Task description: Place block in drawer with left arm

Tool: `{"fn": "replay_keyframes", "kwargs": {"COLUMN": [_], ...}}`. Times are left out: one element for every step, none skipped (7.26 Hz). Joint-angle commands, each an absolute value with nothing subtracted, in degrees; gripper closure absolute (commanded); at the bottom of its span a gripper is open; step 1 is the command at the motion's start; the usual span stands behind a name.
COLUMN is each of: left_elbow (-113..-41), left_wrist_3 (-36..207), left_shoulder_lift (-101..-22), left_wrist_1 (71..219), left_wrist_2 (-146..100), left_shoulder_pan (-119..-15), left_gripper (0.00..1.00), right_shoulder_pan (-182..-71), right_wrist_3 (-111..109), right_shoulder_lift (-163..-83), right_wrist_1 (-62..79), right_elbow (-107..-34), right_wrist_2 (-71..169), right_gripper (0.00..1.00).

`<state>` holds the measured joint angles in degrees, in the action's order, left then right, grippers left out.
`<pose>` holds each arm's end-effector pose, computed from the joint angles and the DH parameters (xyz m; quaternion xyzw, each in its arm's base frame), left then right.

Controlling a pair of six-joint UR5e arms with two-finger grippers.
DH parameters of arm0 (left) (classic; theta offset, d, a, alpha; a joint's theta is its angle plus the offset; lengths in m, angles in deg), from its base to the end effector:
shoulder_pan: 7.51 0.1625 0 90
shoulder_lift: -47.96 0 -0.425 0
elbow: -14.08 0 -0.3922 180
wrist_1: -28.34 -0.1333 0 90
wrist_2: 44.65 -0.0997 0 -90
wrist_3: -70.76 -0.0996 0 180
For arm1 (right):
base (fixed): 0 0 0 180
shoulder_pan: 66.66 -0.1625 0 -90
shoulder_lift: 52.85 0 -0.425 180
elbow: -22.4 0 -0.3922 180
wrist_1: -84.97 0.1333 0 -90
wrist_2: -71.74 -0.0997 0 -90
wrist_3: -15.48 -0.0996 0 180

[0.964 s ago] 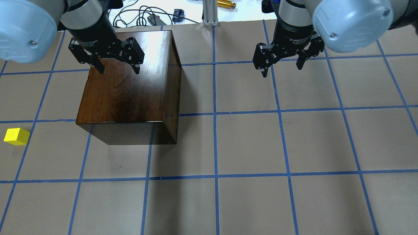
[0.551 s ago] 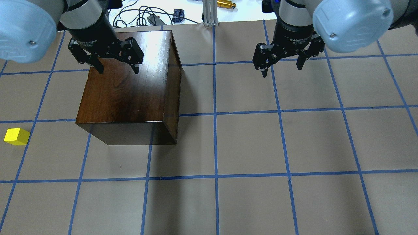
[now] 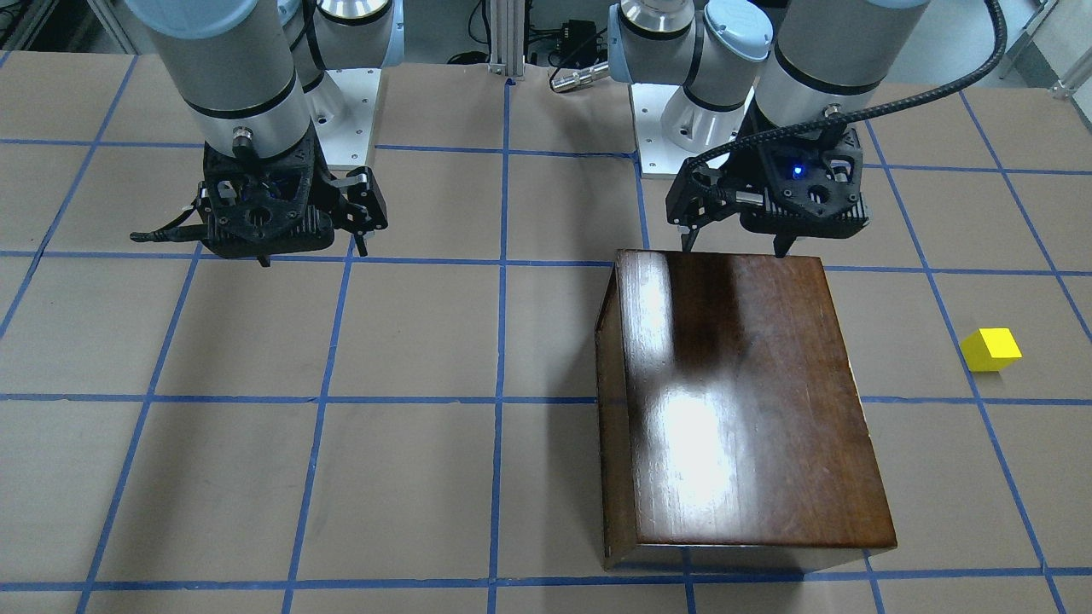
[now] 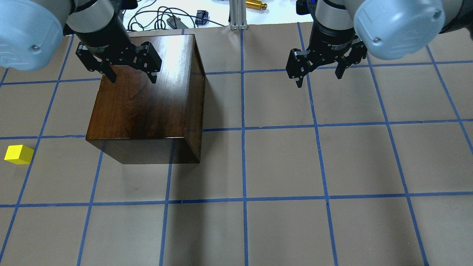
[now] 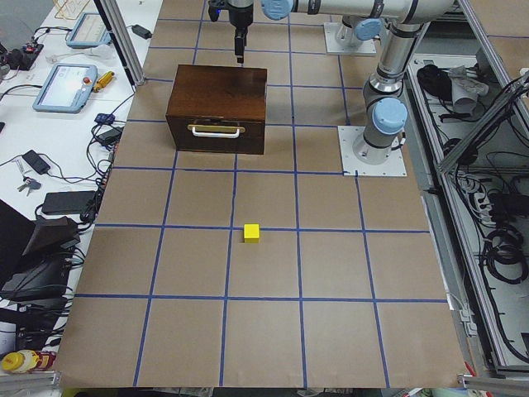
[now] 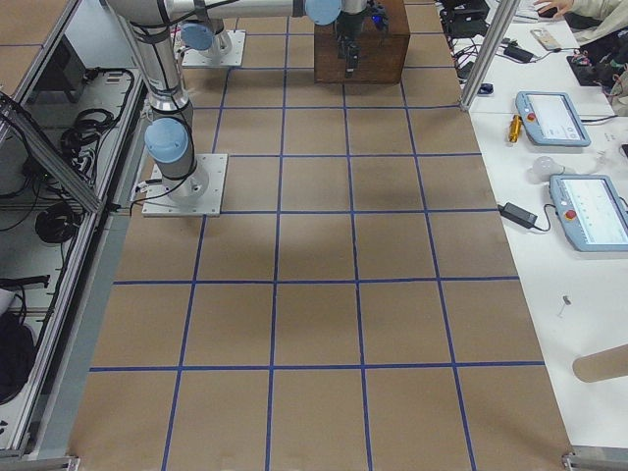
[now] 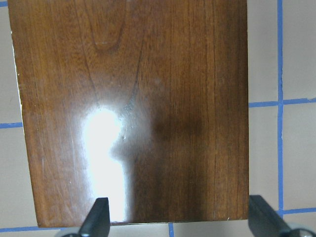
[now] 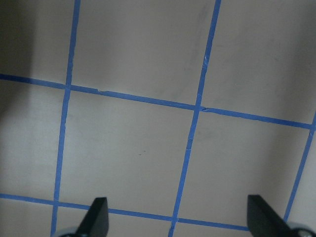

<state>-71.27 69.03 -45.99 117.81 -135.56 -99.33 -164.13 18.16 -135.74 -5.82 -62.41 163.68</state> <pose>-0.1483 -0.5188 0.4939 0.0309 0.9994 -0.0107 0.0079 0.1993 -0.5208 0.4696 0.0886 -0.9959 -0.0091 0.0173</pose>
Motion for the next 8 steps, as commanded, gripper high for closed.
{"fn": "replay_keyframes", "kwargs": {"left_elbow": [-71.26, -71.26, -71.18, -71.0, -70.83, -70.39, -70.3, -70.38], "left_wrist_3": [68.65, 68.56, 68.47, 66.38, 60.18, 55.08, 49.28, 48.61], "left_shoulder_lift": [-45.99, -45.9, -45.99, -46.08, -47.12, -48.61, -49.85, -51.42], "left_wrist_1": [117.81, 117.81, 117.81, 117.81, 117.72, 117.46, 113.28, 112.55], "left_wrist_2": [-135.79, -135.88, -136.06, -135.88, -135.19, -135.27, -135.18, -135.18], "left_shoulder_pan": [-99.18, -99.09, -98.83, -96.74, -92.11, -87.8, -84.88, -82.77], "left_gripper": [0.0, 0.0, 0.0, 0.0, 0.0, 0.0, 0.0, 0.0], "right_shoulder_pan": [-164.13, -164.13, -164.13, -164.13, -164.13, -164.13, -164.13, -164.13], "right_wrist_3": [18.2, 18.12, 18.12, 18.12, 18.2, 18.2, 18.12, 18.12], "right_shoulder_lift": [-135.73, -135.73, -135.73, -135.73, -135.73, -135.73, -135.73, -135.73], "right_wrist_1": [-5.82, -5.82, -5.82, -5.82, -5.82, -5.82, -5.82, -5.82], "right_elbow": [-62.41, -62.41, -62.41, -62.41, -62.41, -62.41, -62.41, -62.41], "right_wrist_2": [163.68, 163.68, 163.68, 163.68, 163.68, 163.68, 163.68, 163.68], "right_gripper": [0.0, 0.0, 0.0, 0.0, 0.0, 0.0, 0.0, 0.0]}}
